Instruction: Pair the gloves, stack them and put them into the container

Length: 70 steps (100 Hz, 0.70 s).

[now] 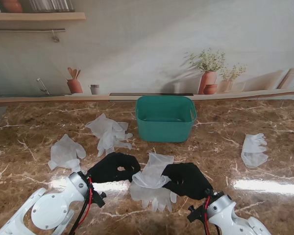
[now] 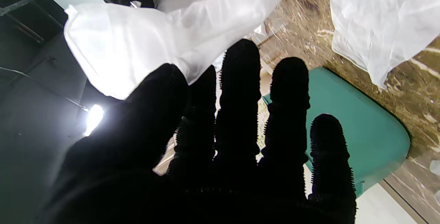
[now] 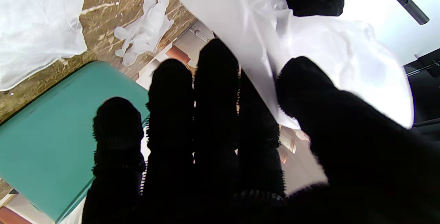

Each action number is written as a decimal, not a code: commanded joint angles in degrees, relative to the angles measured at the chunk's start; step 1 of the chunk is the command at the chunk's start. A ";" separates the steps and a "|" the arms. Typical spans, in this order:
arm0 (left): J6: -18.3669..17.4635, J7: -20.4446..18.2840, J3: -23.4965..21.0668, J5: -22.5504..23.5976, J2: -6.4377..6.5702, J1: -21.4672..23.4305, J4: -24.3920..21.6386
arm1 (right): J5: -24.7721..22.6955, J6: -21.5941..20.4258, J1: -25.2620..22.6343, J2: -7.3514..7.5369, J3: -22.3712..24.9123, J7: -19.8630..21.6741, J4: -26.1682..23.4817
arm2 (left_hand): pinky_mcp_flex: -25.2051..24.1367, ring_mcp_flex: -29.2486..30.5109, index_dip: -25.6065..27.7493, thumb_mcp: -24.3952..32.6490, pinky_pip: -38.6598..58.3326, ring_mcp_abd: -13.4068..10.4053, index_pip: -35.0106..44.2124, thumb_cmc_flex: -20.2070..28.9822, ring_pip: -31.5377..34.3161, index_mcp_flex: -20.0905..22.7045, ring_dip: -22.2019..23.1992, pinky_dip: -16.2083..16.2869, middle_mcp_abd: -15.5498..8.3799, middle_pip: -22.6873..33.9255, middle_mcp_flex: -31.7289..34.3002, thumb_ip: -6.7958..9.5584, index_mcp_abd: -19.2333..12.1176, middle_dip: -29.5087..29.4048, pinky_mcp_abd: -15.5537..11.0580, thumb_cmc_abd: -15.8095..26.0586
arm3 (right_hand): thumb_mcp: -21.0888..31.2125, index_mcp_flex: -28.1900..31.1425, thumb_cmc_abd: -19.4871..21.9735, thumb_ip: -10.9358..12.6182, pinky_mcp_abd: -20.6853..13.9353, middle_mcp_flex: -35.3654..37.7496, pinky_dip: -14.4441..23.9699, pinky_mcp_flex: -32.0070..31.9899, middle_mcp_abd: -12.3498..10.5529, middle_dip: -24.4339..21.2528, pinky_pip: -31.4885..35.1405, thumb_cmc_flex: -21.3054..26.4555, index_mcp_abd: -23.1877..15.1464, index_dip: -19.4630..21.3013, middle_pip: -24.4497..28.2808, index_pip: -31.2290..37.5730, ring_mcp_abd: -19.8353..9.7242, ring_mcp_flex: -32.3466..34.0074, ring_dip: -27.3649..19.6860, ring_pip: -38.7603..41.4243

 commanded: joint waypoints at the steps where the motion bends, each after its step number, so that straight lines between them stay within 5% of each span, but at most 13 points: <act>1: -1.07 -0.77 0.10 -0.51 0.62 0.65 0.02 | 0.16 0.15 -1.66 0.33 0.05 0.93 -0.75 | -0.09 3.34 -0.60 0.77 0.42 -1.06 1.46 0.94 1.50 1.10 -0.59 -0.29 -1.72 -0.56 4.25 -1.28 0.47 -0.79 -0.81 -0.67 | 1.47 1.26 -0.66 -1.50 0.10 2.34 -0.65 0.21 0.98 -0.08 2.95 -0.31 0.17 -0.70 -0.18 1.66 -0.62 1.78 0.05 0.91; 33: -0.23 -4.25 0.53 -4.45 1.10 -0.04 1.96 | 3.48 3.09 -1.32 1.01 0.18 5.51 -0.25 | 0.42 4.15 -0.21 0.63 0.37 -0.83 1.99 1.06 1.78 0.58 -0.85 -0.82 -2.50 0.04 4.95 -1.30 1.20 -1.49 -0.85 -0.03 | 1.44 1.34 -0.44 -1.16 0.13 2.33 -0.94 0.34 1.00 0.12 3.35 -0.26 0.86 -0.24 0.25 1.79 -0.53 1.90 0.14 1.44; 55: 3.66 -3.71 3.58 -3.56 0.55 -4.97 7.25 | 6.18 8.46 5.00 0.88 -2.83 6.86 5.36 | 0.02 3.80 -0.04 0.51 0.39 -0.59 1.99 1.33 1.83 0.36 -0.83 -1.02 -2.36 0.32 4.75 -1.12 1.48 -1.62 -0.87 0.13 | 1.19 1.14 -0.18 -1.06 0.01 1.85 -1.10 -0.17 1.10 0.08 3.38 -0.13 0.91 -0.20 0.13 1.51 -0.34 1.25 0.05 1.31; 70: 5.93 -1.49 7.34 -2.02 -0.30 -10.12 12.34 | 5.68 10.35 11.01 0.11 -5.90 4.17 11.61 | -0.87 3.05 0.12 0.63 0.27 0.04 1.94 1.59 2.04 0.14 -0.56 -1.14 -1.92 0.64 4.24 -0.84 1.66 -1.53 -0.66 0.13 | 1.14 0.82 -0.29 -0.99 -0.26 1.40 -1.34 -0.93 1.00 0.01 2.97 -0.35 0.29 -0.23 -0.01 1.35 -0.50 0.54 -0.05 1.06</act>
